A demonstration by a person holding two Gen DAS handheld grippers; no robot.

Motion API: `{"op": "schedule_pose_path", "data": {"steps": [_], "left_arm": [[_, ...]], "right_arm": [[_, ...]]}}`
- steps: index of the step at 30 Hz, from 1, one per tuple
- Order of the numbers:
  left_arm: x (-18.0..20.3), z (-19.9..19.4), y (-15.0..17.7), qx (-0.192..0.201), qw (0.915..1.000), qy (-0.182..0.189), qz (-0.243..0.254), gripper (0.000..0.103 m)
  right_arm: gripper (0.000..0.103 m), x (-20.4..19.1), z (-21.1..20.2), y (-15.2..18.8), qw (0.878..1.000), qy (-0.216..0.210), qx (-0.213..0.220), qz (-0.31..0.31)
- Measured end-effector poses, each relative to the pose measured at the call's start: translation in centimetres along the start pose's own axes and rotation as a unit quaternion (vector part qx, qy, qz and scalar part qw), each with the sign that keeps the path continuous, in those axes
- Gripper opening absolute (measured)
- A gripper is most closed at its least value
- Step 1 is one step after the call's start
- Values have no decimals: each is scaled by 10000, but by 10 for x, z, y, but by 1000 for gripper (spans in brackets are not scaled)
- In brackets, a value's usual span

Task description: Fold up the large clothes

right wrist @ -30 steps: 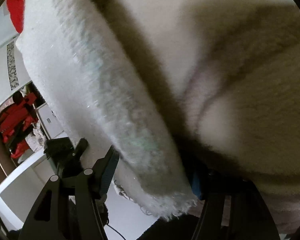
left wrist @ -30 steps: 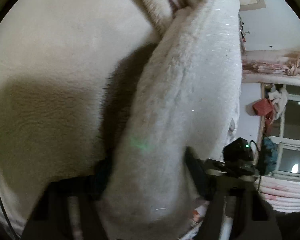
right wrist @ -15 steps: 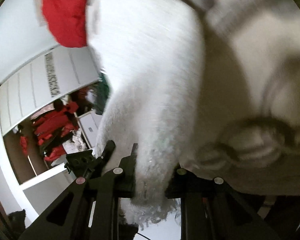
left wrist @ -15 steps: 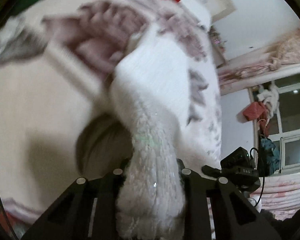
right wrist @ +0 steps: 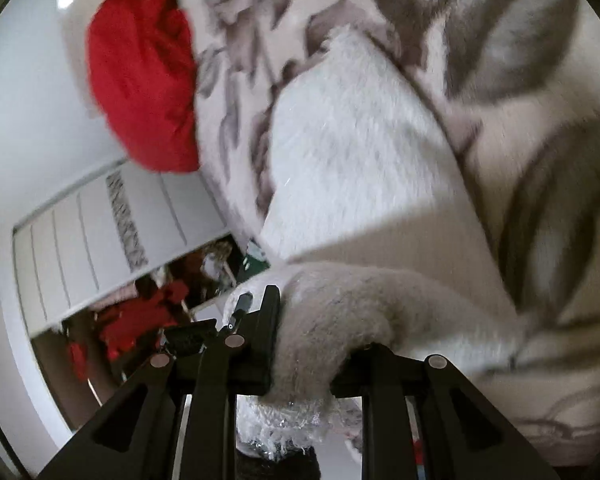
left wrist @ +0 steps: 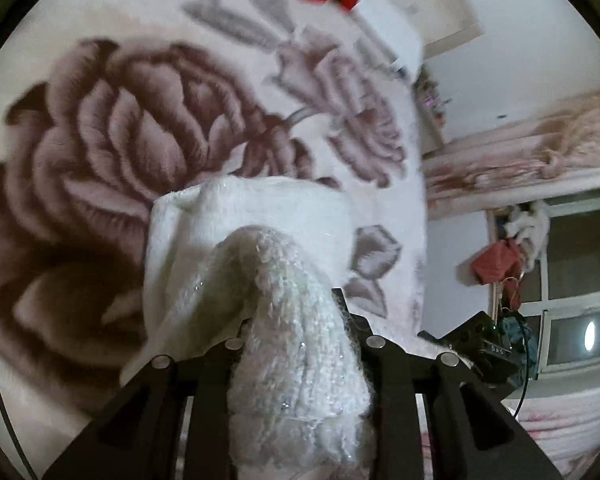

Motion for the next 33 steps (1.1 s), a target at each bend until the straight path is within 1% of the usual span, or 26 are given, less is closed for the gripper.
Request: {"op": "schedule_pose_path", "data": {"steps": [2, 4, 6, 7, 8, 9, 10, 11, 12, 13, 14, 16, 17, 19, 21, 22, 24, 26, 27, 29, 30, 31, 33], "left_arm": [[-6, 9, -14, -262, 9994, -73, -198, 23], [-10, 10, -21, -422, 9984, -84, -362, 25], [-5, 1, -23, -370, 9987, 0, -357, 28], [-3, -3, -24, -349, 9986, 72, -386, 32], [0, -7, -25, -307, 9985, 221, -407, 38], [4, -11, -28, -182, 9981, 411, -429, 63], [8, -18, -34, 49, 9974, 576, -438, 89], [11, -23, -39, 211, 9966, 678, -416, 93], [12, -26, -44, 332, 9961, 721, -386, 93], [11, -27, -48, 413, 9963, 652, -381, 93], [9, -26, -50, 468, 9970, 496, -370, 93], [6, -24, -47, 512, 9984, 139, -197, 93], [5, -23, -45, 535, 9985, -36, -94, 93], [5, -28, -33, 665, 9965, -447, 230, 93], [2, -40, -14, 919, 9891, -1020, 534, 93], [-1, -44, -7, 1036, 9852, -1227, 596, 93], [-15, -57, 18, 1298, 9740, -1765, 579, 93], [-34, -62, 40, 1429, 9647, -2177, 393, 93], [-44, -63, 52, 1448, 9602, -2370, 283, 93], [-70, -59, 78, 1418, 9494, -2803, 41, 93], [-81, -56, 89, 1332, 9461, -2952, -89, 93], [-96, -52, 103, 1212, 9439, -3056, -323, 93], [-109, -51, 119, 1207, 9400, -3128, -628, 93]], "right_arm": [[23, 4, 8, -24, 9997, 19, -114, 195], [25, -2, 17, -35, 9990, -89, -201, 393], [26, 3, 9, -47, 9988, -194, -225, 396], [31, 2, 7, -51, 9986, -287, -222, 390], [34, -1, 9, -53, 9985, -358, -202, 368], [42, -4, 9, -56, 9983, -426, -146, 363], [53, -7, 7, -58, 9980, -491, -74, 384], [58, -10, 5, -61, 9977, -577, -10, 350], [61, -11, 4, -63, 9977, -619, 35, 266], [62, -18, 1, -65, 9981, -598, 160, 72], [63, -20, -3, -67, 9984, -498, 246, -50], [68, -23, -15, -69, 9978, 1, 458, -473], [70, -25, -22, -67, 9943, 379, 591, -808], [74, -25, -34, -58, 9790, 1154, 712, -1522], [77, -19, -41, -47, 9611, 1677, 667, -2091], [79, -13, -40, -43, 9519, 1895, 542, -2345], [80, 3, -34, -38, 9396, 2157, 228, -2647], [81, 26, -26, -38, 9327, 2270, -98, -2803], [82, 36, -16, -43, 9306, 2272, -313, -2852], [82, 53, 0, -57, 9268, 2281, -583, -2927], [84, 59, 12, -69, 9279, 2168, -692, -2954], [87, 64, 24, -82, 9318, 1982, -809, -2930], [92, 69, 46, -101, 9386, 1678, -1085, -2814]]}}
Point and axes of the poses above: each gripper's, at about its wrist camera, not at the fingertips, and z roughly the way its jaws point, x to its right, y to its underside, the point moved 5 cm from there along z, roughly the way its jaws point, and after that the axes turned 2 degrees about z, right-handed, at the moved point
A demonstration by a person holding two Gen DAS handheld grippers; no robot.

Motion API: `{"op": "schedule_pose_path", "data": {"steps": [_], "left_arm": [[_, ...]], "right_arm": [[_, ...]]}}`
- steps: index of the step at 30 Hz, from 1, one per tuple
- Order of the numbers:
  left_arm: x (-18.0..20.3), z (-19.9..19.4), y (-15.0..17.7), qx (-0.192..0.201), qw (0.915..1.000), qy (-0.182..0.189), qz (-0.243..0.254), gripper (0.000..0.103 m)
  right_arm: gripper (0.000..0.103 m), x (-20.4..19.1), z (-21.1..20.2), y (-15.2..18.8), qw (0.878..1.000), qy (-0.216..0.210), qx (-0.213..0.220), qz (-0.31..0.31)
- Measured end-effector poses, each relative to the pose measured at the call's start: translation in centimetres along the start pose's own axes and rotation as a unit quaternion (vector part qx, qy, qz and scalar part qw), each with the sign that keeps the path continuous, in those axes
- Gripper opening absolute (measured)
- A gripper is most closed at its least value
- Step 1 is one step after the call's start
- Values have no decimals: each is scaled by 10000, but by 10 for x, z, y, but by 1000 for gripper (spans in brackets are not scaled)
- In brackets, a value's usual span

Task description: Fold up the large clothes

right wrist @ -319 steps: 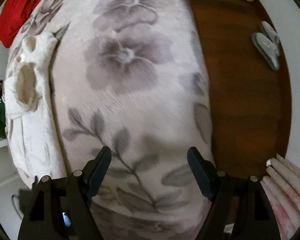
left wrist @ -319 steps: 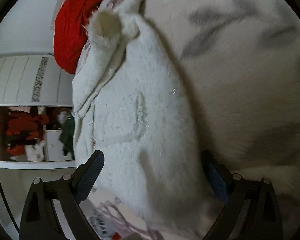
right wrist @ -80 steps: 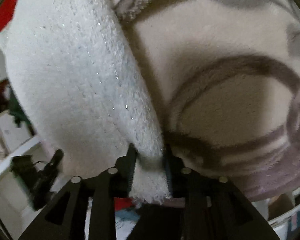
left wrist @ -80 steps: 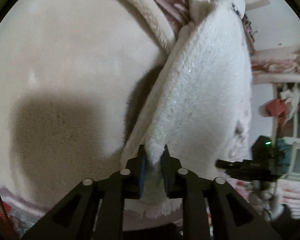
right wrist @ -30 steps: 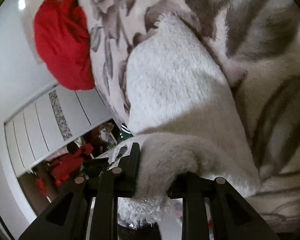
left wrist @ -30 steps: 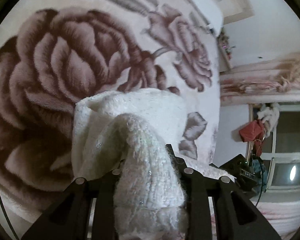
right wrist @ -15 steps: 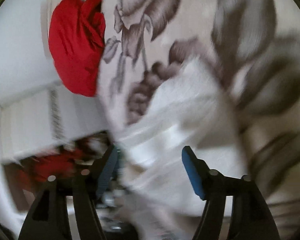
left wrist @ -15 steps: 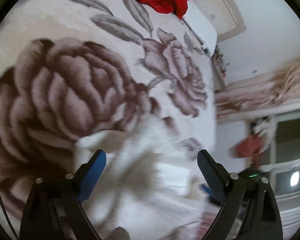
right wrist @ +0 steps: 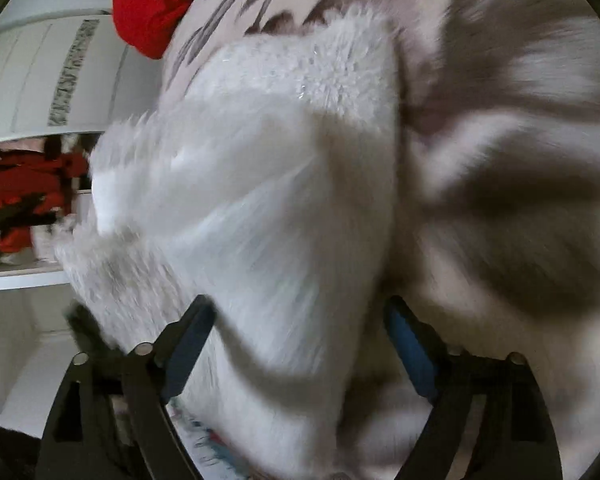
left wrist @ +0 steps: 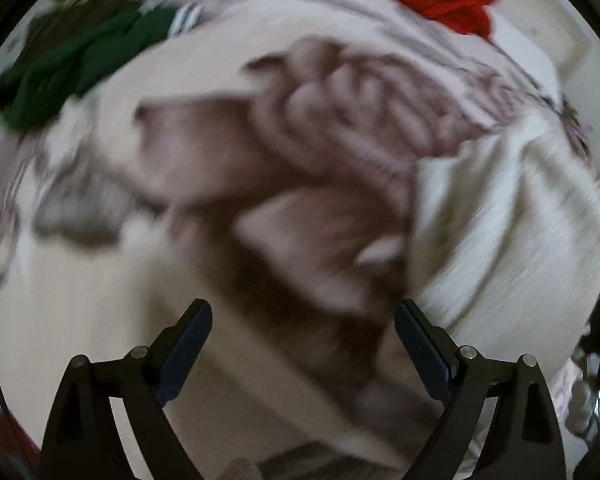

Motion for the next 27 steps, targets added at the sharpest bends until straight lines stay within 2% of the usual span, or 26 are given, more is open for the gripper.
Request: {"op": "schedule_pose_path", "data": {"steps": [2, 4, 6, 8, 9, 10, 11, 13, 14, 16, 18, 19, 20, 22, 23, 25, 26, 27], "left_arm": [[-8, 2, 13, -41, 9997, 11, -257, 93], [-14, -2, 20, -9, 9990, -31, -447, 93], [-18, -9, 22, 77, 9985, -29, -544, 93], [-23, -18, 25, 214, 9980, -122, -585, 93], [-26, -24, 26, 292, 9977, -158, -593, 93], [-30, -30, 27, 358, 9972, -229, -610, 93], [-33, -35, 28, 396, 9969, -280, -625, 93], [-42, -49, 32, 437, 9959, -348, -705, 93], [-45, -54, 32, 452, 9955, -356, -757, 93], [-55, -71, 37, 522, 9944, -416, -818, 93], [-66, -87, 43, 593, 9934, -619, -764, 93], [-71, -91, 47, 615, 9930, -750, -680, 93], [-74, -91, 51, 600, 9925, -885, -589, 93], [-84, -82, 66, 477, 9902, -1266, -337, 93], [-90, -71, 76, 401, 9887, -1428, -204, 93], [-98, -43, 94, 172, 9854, -1693, -1, 93], [-102, -23, 104, -14, 9838, -1789, 79, 93], [-105, -2, 113, -228, 9833, -1805, 116, 93]], "right_arm": [[98, 1, 19, -15, 9991, -337, -250, 52], [98, -3, 33, -25, 9975, -541, -413, 175], [97, -9, 38, -28, 9974, -590, -307, 262], [77, -14, 35, -23, 9949, -804, -24, 606], [60, -15, 30, -16, 9907, -987, 157, 927], [56, -16, 25, -8, 9862, -1082, 337, 1210], [54, -17, 18, 4, 9770, -1288, 569, 1602], [52, -23, 5, 37, 9489, -1940, 853, 2338], [51, -26, 0, 53, 9384, -2129, 958, 2548], [51, -33, -12, 102, 9069, -2559, 1216, 3117], [51, -35, -19, 155, 8823, -2737, 1392, 3566], [51, -33, -20, 184, 8777, -2662, 1425, 3721], [51, -28, -16, 205, 8810, -2513, 1350, 3774], [58, -4, 0, 244, 8973, -1796, 964, 3914], [59, 11, 7, 257, 8996, -1522, 736, 4026], [62, 39, 14, 275, 9049, -1037, 237, 4121], [62, 44, 12, 278, 9116, -914, 35, 4009], [62, 44, 7, 280, 9241, -745, -165, 3746]]}}
Point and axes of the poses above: each gripper's, at about its wrist camera, not at the fingertips, and z roughly the way its jaws point, x to its right, y to its underside, the point moved 5 cm from there along z, roughly the way its jaws point, and after that the axes turned 2 degrees about z, right-handed, at the moved point
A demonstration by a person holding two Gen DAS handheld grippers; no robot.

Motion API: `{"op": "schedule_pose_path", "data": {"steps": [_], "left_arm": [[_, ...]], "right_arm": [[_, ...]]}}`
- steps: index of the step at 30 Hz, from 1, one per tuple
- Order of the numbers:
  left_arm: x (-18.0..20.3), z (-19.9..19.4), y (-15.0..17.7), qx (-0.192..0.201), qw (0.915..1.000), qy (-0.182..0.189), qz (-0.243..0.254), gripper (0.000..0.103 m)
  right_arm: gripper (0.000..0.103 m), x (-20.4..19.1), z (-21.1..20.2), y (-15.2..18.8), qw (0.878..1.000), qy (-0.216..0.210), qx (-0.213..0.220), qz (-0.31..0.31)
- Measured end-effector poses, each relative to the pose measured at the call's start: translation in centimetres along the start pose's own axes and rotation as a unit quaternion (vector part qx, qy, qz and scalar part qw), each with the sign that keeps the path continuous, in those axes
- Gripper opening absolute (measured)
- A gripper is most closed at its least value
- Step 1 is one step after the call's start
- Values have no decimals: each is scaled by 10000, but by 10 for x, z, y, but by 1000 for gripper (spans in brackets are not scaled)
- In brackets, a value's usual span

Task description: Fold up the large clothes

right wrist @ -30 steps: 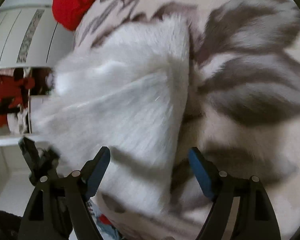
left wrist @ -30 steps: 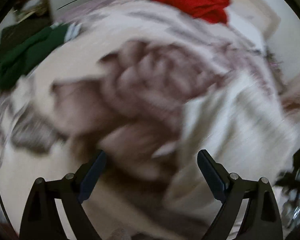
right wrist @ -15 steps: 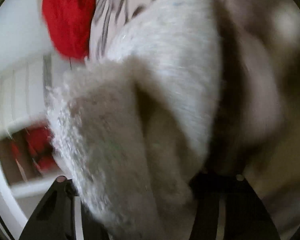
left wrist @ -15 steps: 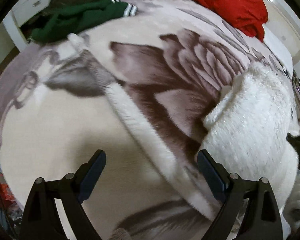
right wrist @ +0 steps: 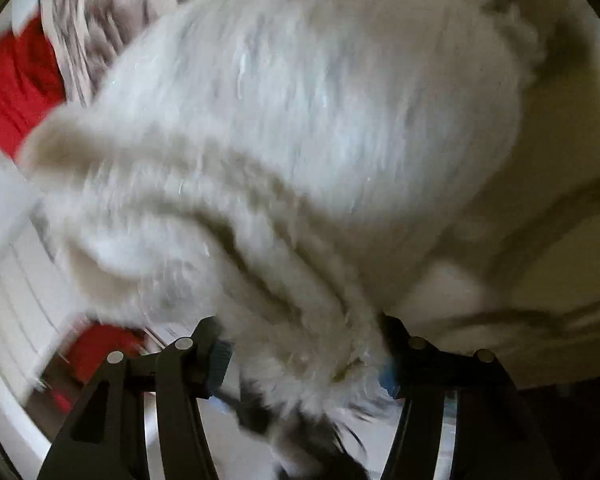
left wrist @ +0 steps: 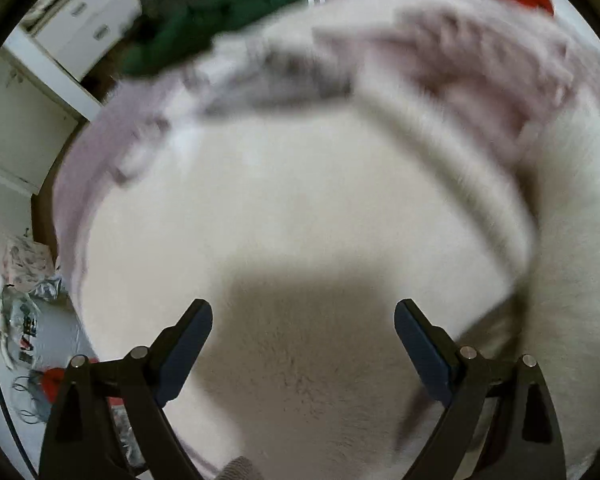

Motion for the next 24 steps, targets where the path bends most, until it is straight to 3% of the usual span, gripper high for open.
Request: {"op": "schedule_pose_path", "data": {"steps": [2, 4, 7, 9, 14, 17, 21, 24], "left_arm": [[8, 26, 7, -161, 9999, 52, -1, 94], [8, 31, 4, 247, 9995, 58, -199, 103], [2, 36, 2, 419, 9970, 372, -529, 103], [0, 36, 3, 464, 9957, 517, -613, 103], [-5, 19, -4, 39, 9957, 578, -722, 103], [-3, -12, -10, 176, 9909, 920, -963, 103], [16, -53, -12, 484, 9926, 825, -749, 103], [40, -62, -9, 539, 9947, 724, -501, 103]], "right_arm": [[63, -10, -15, 6, 9971, 430, -53, -620], [67, -25, -37, 13, 9882, 929, 23, -1221], [73, -60, -65, 16, 9716, 1290, 308, -1962], [76, -97, -70, 13, 9540, 1403, 511, -2599], [79, -185, -34, -1, 9060, 1645, 488, -3869], [79, -211, -1, 0, 9112, 1298, -73, -3909], [80, -227, 26, 23, 8905, 1430, -297, -4309], [80, -221, 53, 38, 8792, 1717, -358, -4431]]}}
Point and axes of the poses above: each gripper's, at about its wrist camera, not at the fingertips, and z roughly the way its jaws point, x to its right, y to its underside, the point moved 5 cm from there along z, roughly the way its jaws point, and after that the axes turned 2 degrees about z, right-handed, at the moved point
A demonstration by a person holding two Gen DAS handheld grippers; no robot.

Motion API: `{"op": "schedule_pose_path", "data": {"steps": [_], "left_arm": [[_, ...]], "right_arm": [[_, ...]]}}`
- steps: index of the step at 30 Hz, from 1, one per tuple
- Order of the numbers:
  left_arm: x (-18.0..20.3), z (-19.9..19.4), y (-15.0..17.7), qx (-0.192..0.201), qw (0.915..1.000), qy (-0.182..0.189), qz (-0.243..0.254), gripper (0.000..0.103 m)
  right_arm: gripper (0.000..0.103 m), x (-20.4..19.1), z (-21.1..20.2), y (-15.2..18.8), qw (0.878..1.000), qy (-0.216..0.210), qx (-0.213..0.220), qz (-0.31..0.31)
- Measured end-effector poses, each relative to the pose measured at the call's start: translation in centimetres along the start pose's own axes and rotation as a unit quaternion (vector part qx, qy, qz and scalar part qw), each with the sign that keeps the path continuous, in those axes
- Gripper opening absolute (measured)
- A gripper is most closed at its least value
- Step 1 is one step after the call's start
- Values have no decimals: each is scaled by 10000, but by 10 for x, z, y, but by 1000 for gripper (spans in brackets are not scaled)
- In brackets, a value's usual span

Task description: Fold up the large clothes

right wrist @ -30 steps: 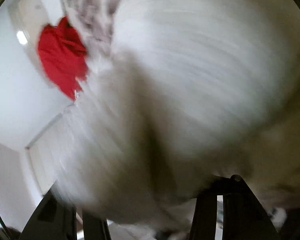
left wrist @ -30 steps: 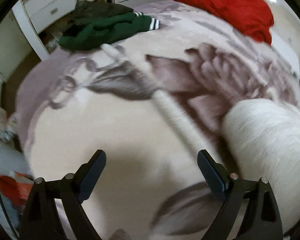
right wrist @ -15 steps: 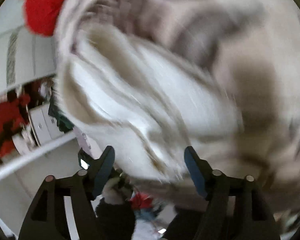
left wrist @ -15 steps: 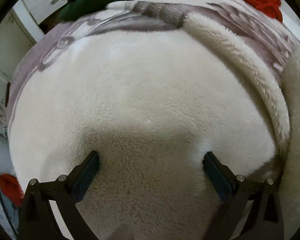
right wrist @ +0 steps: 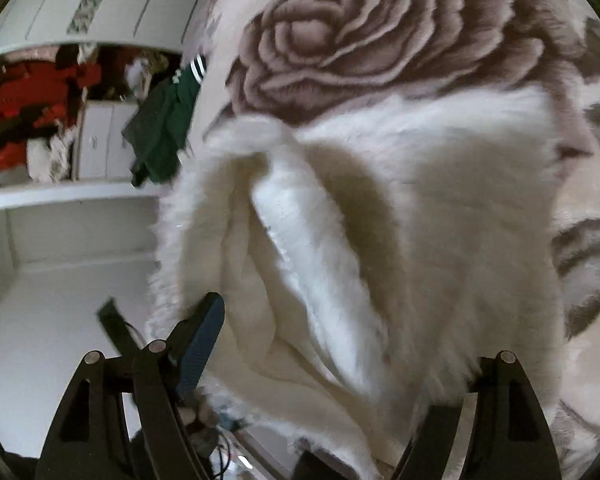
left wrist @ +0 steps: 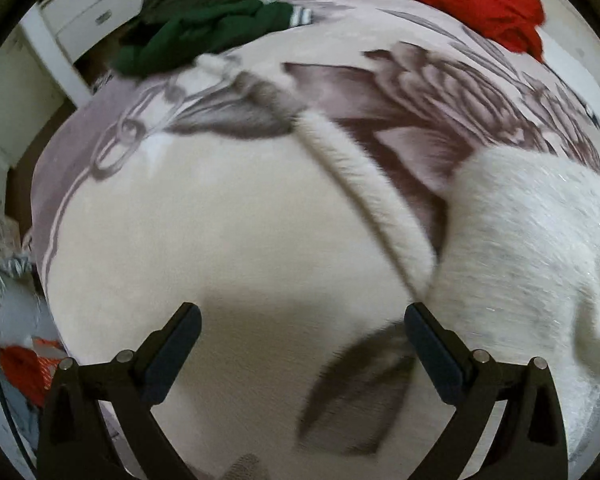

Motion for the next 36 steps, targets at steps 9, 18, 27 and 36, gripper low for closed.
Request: {"op": "schedule_pose_path", "data": {"steps": [9, 18, 27, 36], "left_arm": [[52, -8, 5, -118, 9985, -97, 528, 103], [66, -9, 1, -141, 9960, -481, 741, 103], [66, -61, -19, -61, 9981, 10, 615, 103], [120, -36, -24, -161, 9926, 88, 1200, 103]], "right_arm": [[80, 18, -39, 14, 9919, -1151, 343, 412], [79, 14, 9, 12, 9992, -78, -127, -368], [16, 2, -66, 14, 9971, -542, 252, 469], [16, 107, -63, -18, 9942, 438, -66, 984]]}}
Point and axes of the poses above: each gripper's, at about its wrist camera, not at the fingertips, and z roughly the way its jaws point, x to its right, y to its underside, the point moved 5 cm from there along z, roughly the way its jaws point, and after that the axes turned 2 degrees about z, right-handed, at the moved point
